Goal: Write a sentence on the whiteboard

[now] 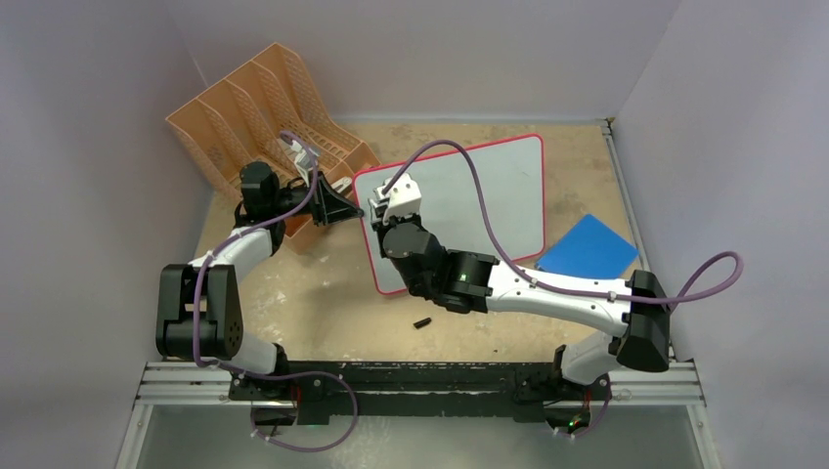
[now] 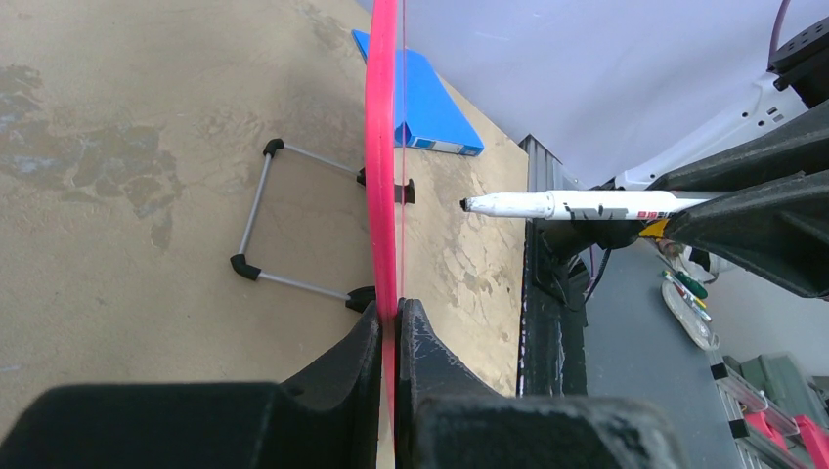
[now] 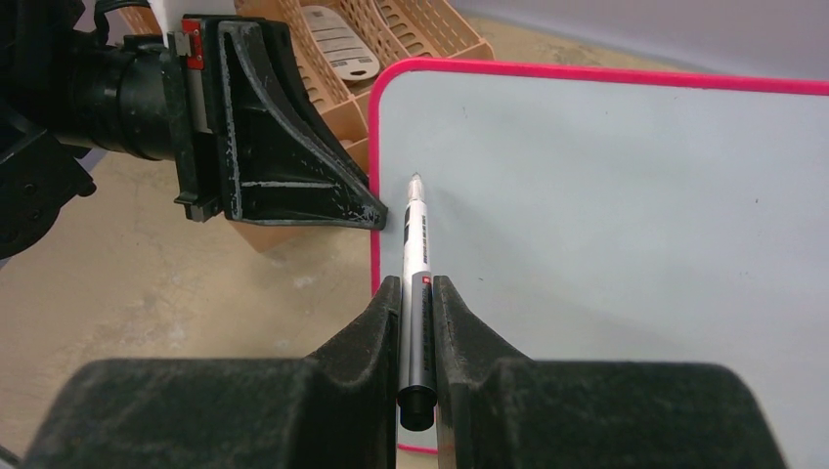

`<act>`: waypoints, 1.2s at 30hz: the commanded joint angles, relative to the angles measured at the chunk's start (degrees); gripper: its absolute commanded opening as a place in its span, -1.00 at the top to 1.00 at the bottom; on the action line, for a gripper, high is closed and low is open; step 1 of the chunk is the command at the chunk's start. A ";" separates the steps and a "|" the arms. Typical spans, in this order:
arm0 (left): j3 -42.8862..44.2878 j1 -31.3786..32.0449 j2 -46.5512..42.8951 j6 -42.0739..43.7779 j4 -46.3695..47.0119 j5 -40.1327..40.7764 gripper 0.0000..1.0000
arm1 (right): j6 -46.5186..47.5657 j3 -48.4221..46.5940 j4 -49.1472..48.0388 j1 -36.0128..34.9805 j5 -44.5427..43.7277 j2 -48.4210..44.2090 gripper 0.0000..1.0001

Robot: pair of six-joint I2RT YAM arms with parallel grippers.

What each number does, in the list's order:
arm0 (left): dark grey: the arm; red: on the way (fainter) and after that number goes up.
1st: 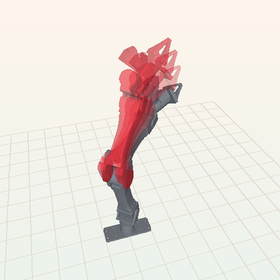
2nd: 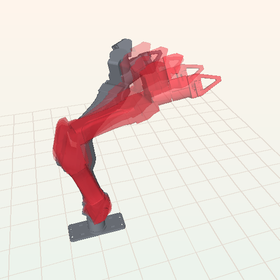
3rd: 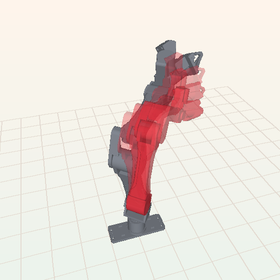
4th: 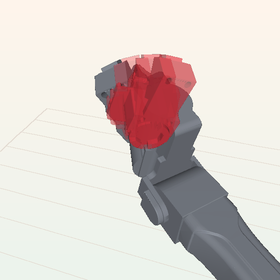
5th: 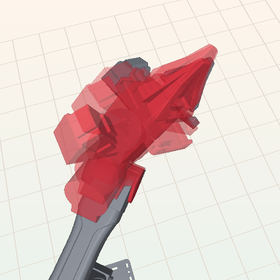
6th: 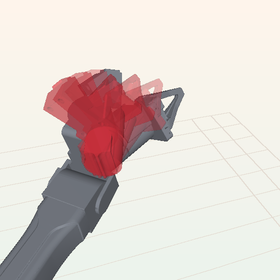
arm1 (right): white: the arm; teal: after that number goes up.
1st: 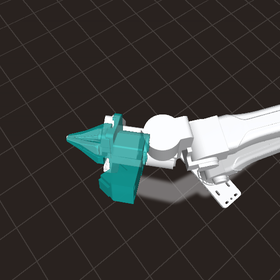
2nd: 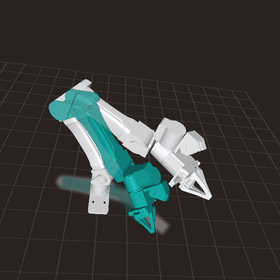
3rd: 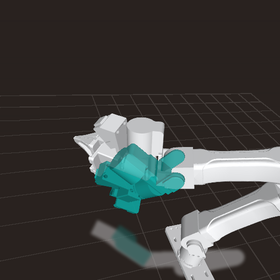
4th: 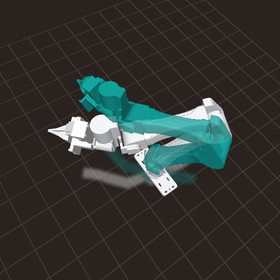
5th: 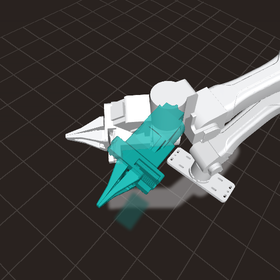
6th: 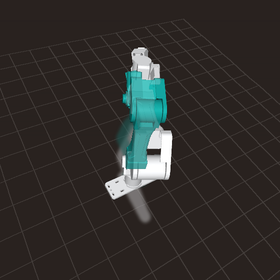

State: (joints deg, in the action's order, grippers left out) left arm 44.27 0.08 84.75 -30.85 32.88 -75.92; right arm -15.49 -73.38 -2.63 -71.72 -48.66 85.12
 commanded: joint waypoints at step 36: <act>0.68 0.10 -2.05 0.88 2.18 -2.12 1.00 | 3.08 -4.38 -2.90 0.23 -3.20 4.38 1.00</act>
State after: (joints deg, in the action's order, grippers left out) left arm 44.27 0.08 84.73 -30.85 32.88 -76.09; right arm -12.80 -75.00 -3.38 -71.61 -50.06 89.03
